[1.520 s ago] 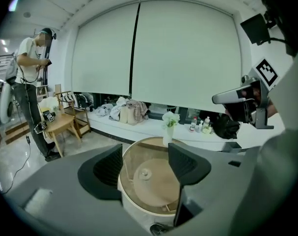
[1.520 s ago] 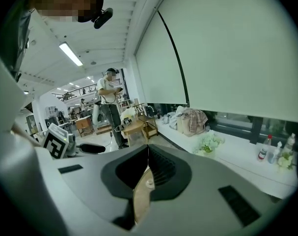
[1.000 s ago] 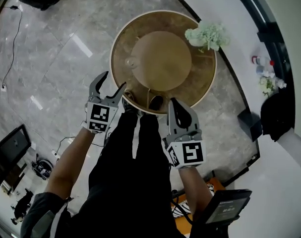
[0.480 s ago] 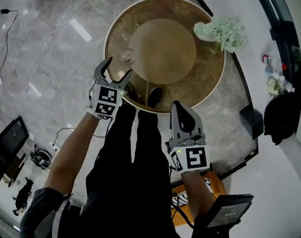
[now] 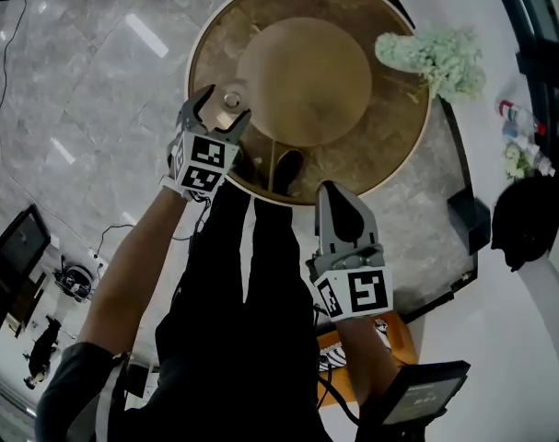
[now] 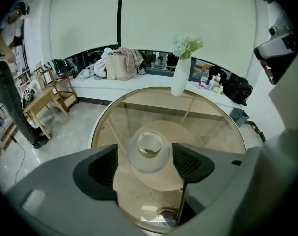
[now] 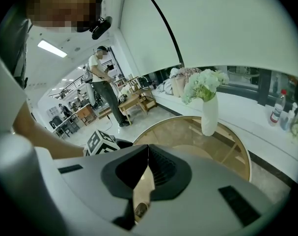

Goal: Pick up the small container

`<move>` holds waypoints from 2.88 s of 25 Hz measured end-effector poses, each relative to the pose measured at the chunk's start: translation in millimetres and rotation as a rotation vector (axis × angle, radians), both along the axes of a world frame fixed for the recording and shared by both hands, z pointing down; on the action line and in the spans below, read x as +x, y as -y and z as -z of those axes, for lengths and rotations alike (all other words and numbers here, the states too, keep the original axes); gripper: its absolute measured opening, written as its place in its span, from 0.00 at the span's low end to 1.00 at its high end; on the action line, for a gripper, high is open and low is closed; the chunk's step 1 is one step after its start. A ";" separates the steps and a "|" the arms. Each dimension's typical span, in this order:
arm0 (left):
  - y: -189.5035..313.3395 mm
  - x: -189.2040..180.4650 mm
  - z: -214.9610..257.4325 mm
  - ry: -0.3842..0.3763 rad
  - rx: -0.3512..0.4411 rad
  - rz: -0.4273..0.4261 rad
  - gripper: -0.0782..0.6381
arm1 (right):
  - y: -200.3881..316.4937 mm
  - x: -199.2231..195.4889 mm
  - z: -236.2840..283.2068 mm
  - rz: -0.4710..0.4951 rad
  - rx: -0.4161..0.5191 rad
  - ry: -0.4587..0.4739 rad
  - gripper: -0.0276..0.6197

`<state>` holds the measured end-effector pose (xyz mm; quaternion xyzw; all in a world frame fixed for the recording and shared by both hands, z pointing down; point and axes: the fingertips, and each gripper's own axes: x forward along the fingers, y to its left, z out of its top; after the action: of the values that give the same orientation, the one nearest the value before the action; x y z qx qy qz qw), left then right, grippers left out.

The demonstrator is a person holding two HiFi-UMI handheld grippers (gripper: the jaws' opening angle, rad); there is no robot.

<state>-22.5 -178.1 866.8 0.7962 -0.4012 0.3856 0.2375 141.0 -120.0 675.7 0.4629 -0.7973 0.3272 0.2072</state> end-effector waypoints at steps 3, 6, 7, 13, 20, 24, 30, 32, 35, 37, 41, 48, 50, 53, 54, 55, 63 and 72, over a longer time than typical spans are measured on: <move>2.5 2.8 -8.9 0.007 -0.010 -0.012 0.58 | -3.6 0.9 -5.3 -0.010 -0.017 0.000 0.05; 5.3 6.7 -15.7 0.009 -0.014 -0.017 0.58 | -7.4 3.7 -11.7 -0.018 -0.034 -0.002 0.05; 5.8 8.3 -18.2 0.011 -0.015 -0.020 0.58 | -8.2 4.6 -14.1 -0.022 -0.039 -0.002 0.05; 9.7 13.4 -32.8 0.019 -0.021 -0.025 0.58 | -9.3 8.1 -25.8 -0.048 -0.060 0.013 0.05; 11.2 16.6 -44.2 0.020 -0.037 -0.022 0.57 | -12.7 12.3 -31.7 -0.067 -0.081 0.023 0.05; 12.0 15.8 -43.4 0.018 -0.026 -0.016 0.57 | -13.2 12.5 -32.9 -0.073 -0.085 0.032 0.05; 12.8 14.3 -42.9 0.017 -0.007 0.001 0.57 | -15.5 8.9 -34.2 -0.069 -0.090 0.044 0.05; 12.4 14.1 -42.5 0.015 -0.001 0.002 0.57 | -15.7 10.0 -34.0 -0.071 -0.089 0.048 0.05; 14.5 14.4 -43.2 0.021 0.003 0.001 0.57 | -14.8 15.2 -37.6 -0.082 -0.090 0.049 0.05; 13.1 15.8 -43.0 0.023 -0.005 -0.008 0.57 | -16.4 17.9 -39.2 -0.089 -0.097 0.050 0.05; 6.0 20.1 -34.8 0.014 -0.024 -0.041 0.58 | -18.2 20.6 -36.3 -0.101 -0.103 0.052 0.05; 2.5 21.2 9.4 -0.017 -0.027 -0.011 0.58 | -13.4 21.9 -14.4 -0.116 -0.074 0.068 0.05; 0.2 19.9 30.1 -0.033 -0.029 0.010 0.58 | -12.8 20.8 -2.9 -0.117 -0.064 0.073 0.05; -3.0 18.3 61.3 -0.056 -0.012 0.034 0.58 | -12.4 17.5 12.9 -0.114 -0.038 0.093 0.05; -4.6 18.0 71.8 -0.064 -0.005 0.038 0.58 | -12.4 16.7 17.3 -0.112 -0.030 0.096 0.05; -7.1 17.9 82.5 -0.073 0.001 0.040 0.57 | -12.8 16.4 21.8 -0.108 -0.023 0.094 0.05; -31.4 10.4 169.3 -0.127 0.047 0.055 0.58 | -8.7 20.7 70.0 -0.100 0.049 0.079 0.05; -62.0 7.5 252.9 -0.236 0.021 0.113 0.58 | -27.3 12.9 109.9 -0.045 0.060 0.064 0.05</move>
<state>-15.0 -116.0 613.9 0.8146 -0.4186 0.2711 0.2961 153.9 -92.7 565.8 0.4758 -0.8025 0.3224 0.1601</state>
